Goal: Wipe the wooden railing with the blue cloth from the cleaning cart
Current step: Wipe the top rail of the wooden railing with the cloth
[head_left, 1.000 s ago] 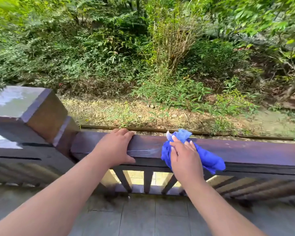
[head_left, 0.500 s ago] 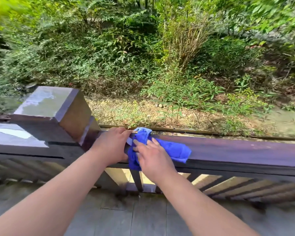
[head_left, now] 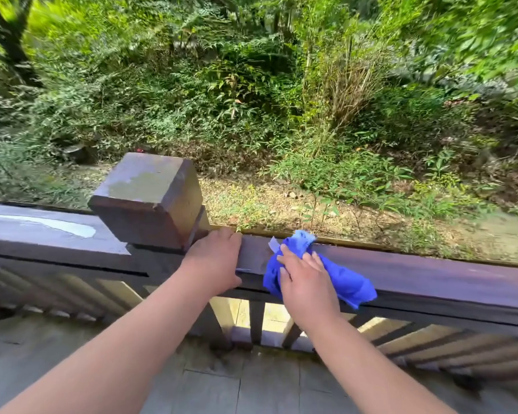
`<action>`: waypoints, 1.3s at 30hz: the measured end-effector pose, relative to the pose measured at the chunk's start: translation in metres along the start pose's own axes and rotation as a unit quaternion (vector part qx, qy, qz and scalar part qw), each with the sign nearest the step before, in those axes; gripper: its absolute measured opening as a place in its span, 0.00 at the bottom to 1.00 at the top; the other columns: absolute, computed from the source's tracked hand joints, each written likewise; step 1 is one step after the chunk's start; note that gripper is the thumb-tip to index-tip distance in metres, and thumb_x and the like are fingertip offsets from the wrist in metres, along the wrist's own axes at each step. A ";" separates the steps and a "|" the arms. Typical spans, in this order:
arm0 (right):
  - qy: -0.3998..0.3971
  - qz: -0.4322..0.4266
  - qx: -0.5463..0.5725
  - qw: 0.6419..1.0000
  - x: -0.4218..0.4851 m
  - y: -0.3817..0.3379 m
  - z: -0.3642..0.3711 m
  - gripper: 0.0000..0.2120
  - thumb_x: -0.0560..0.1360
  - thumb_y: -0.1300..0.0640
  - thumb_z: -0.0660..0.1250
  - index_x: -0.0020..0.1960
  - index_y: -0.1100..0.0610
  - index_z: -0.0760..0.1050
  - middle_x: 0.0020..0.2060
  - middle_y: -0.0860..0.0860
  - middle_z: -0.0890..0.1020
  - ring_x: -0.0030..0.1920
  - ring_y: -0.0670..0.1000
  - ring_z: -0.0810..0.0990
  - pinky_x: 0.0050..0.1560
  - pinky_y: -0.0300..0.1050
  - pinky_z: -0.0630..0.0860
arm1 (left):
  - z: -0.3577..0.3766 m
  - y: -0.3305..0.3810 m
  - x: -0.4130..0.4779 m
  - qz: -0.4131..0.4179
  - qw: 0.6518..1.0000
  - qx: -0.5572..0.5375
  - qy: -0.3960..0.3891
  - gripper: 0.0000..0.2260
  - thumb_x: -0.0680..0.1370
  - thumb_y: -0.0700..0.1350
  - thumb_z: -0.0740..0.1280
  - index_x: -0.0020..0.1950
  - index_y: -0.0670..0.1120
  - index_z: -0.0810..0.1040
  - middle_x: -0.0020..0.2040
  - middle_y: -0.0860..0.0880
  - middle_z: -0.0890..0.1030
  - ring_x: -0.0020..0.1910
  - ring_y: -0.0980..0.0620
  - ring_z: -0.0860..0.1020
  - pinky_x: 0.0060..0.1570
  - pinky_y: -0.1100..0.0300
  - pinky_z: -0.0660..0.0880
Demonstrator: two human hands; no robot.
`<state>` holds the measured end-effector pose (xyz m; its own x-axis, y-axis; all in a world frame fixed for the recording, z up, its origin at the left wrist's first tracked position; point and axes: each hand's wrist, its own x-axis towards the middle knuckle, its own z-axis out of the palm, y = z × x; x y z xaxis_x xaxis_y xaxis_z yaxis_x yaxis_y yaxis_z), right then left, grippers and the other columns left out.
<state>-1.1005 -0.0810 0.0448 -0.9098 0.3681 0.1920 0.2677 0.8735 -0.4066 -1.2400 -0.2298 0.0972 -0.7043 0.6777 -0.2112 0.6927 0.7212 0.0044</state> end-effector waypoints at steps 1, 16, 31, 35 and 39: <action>-0.008 -0.017 0.002 1.000 0.003 -0.007 0.003 0.13 0.80 0.57 0.61 0.61 0.54 0.79 0.69 0.47 0.77 0.61 0.58 0.76 0.75 0.57 0.61 | 0.001 -0.001 -0.002 0.000 1.000 -0.004 0.005 0.37 0.69 0.58 0.78 0.73 0.49 0.67 0.69 0.50 0.71 0.67 0.47 0.72 0.58 0.48 0.77; -0.061 -0.220 -0.153 0.961 0.048 -0.092 0.066 0.32 0.71 0.54 0.70 0.73 0.62 0.68 0.65 0.62 0.78 0.66 0.60 0.74 0.73 0.54 0.62 | 0.003 -0.014 -0.058 0.077 0.992 0.020 0.100 0.39 0.78 0.42 0.64 0.84 0.43 0.46 0.84 0.44 0.54 0.82 0.48 0.53 0.80 0.57 0.51; -0.038 -0.049 0.014 0.998 0.003 -0.014 0.006 0.16 0.80 0.55 0.66 0.67 0.49 0.78 0.60 0.51 0.83 0.66 0.62 0.75 0.69 0.53 0.69 | -0.008 -0.022 -0.095 0.074 0.987 -0.065 0.128 0.26 0.79 0.58 0.66 0.76 0.54 0.67 0.71 0.54 0.74 0.70 0.51 0.71 0.68 0.52 0.72; -0.024 0.056 0.171 0.983 0.000 -0.038 0.008 0.14 0.82 0.53 0.62 0.64 0.46 0.79 0.59 0.46 0.83 0.67 0.56 0.75 0.63 0.54 0.74 | -0.011 -0.053 -0.129 0.036 0.985 -0.062 0.159 0.16 0.79 0.55 0.66 0.65 0.52 0.77 0.58 0.53 0.81 0.57 0.50 0.77 0.57 0.53 0.78; -0.009 0.110 0.369 0.923 -0.025 -0.073 0.026 0.11 0.80 0.53 0.63 0.56 0.39 0.79 0.44 0.38 0.84 0.40 0.41 0.80 0.42 0.43 0.73 | -0.005 -0.101 -0.157 -0.037 0.978 -0.093 0.185 0.10 0.77 0.51 0.70 0.57 0.50 0.80 0.50 0.54 0.82 0.51 0.49 0.79 0.51 0.50 0.80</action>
<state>-1.1060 -0.1624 0.0467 -0.8661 0.4995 0.0204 0.1634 0.3215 -0.9327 -1.1999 -0.4081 0.1351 -0.7831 0.6034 0.1507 0.6219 0.7603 0.1875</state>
